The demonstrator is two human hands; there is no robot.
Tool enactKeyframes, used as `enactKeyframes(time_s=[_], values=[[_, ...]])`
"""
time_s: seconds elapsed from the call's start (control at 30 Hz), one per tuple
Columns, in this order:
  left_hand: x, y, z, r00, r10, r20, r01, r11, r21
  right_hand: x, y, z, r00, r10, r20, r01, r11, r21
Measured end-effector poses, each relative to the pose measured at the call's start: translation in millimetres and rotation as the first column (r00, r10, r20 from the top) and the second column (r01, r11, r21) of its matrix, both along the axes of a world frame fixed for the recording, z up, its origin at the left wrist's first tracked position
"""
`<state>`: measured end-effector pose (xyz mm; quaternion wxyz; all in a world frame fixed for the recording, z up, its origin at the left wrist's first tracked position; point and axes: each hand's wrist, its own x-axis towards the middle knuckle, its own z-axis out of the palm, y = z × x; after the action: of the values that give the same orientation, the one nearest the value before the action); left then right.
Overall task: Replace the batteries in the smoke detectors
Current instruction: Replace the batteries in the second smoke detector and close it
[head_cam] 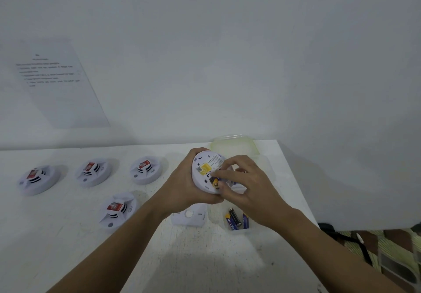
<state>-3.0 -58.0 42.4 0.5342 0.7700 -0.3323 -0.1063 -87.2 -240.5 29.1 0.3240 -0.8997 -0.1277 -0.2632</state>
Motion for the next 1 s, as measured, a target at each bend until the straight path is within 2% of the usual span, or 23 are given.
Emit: enactKeyframes(time_s=[0.13,0.2,0.23,0.3,0.4,0.47,0.53,0.6,0.7,0.77,0.87,1.0], values=[[2,1,2,1.0,-0.024,-0.014,0.024,1.0,-0.009,-1,-11,5,0.997,0.058,-0.059,-0.064,0.993,-0.103],[2,0,4,0.999,-0.039,-0.003,0.039,0.999,-0.007,1,-13,10,0.994,0.061,-0.088,-0.07,0.993,-0.1],[2,0,5,0.999,-0.05,0.008,0.05,0.999,-0.004,2,-13,13,0.993,0.065,-0.097,-0.07,0.997,-0.042],[0,-2,7,0.998,-0.061,0.027,0.061,0.998,0.0,0,-10,20,0.99,0.062,-0.124,-0.039,0.983,0.177],[-2,-1,9,0.997,-0.043,0.071,0.043,0.999,-0.006,-6,-7,28,0.984,0.037,-0.176,0.067,0.833,0.55],[-2,1,8,0.995,-0.033,0.09,0.034,0.999,-0.012,-10,-11,24,0.982,-0.035,-0.188,0.155,0.721,0.676],[-3,4,6,0.996,-0.029,0.086,0.031,0.999,-0.023,-12,-17,13,0.97,-0.093,-0.223,0.224,0.692,0.686],[-4,6,4,0.996,-0.032,0.082,0.035,0.999,-0.025,-16,-24,-1,0.95,-0.115,-0.292,0.274,0.756,0.595],[-7,8,0,0.997,-0.023,0.078,0.025,0.999,-0.021,-23,-32,-19,0.897,-0.128,-0.424,0.288,0.896,0.339],[-9,8,-4,0.998,-0.01,0.063,0.012,1.0,-0.025,-27,-35,-29,0.861,-0.183,-0.474,0.282,0.948,0.147],[-14,8,-10,0.999,0.004,0.037,-0.003,1.0,-0.031,-29,-36,-40,0.825,-0.304,-0.477,0.259,0.953,-0.158],[-16,6,-14,1.0,0.007,0.023,-0.006,0.999,-0.047,-28,-34,-49,0.83,-0.342,-0.441,0.214,0.925,-0.314]])
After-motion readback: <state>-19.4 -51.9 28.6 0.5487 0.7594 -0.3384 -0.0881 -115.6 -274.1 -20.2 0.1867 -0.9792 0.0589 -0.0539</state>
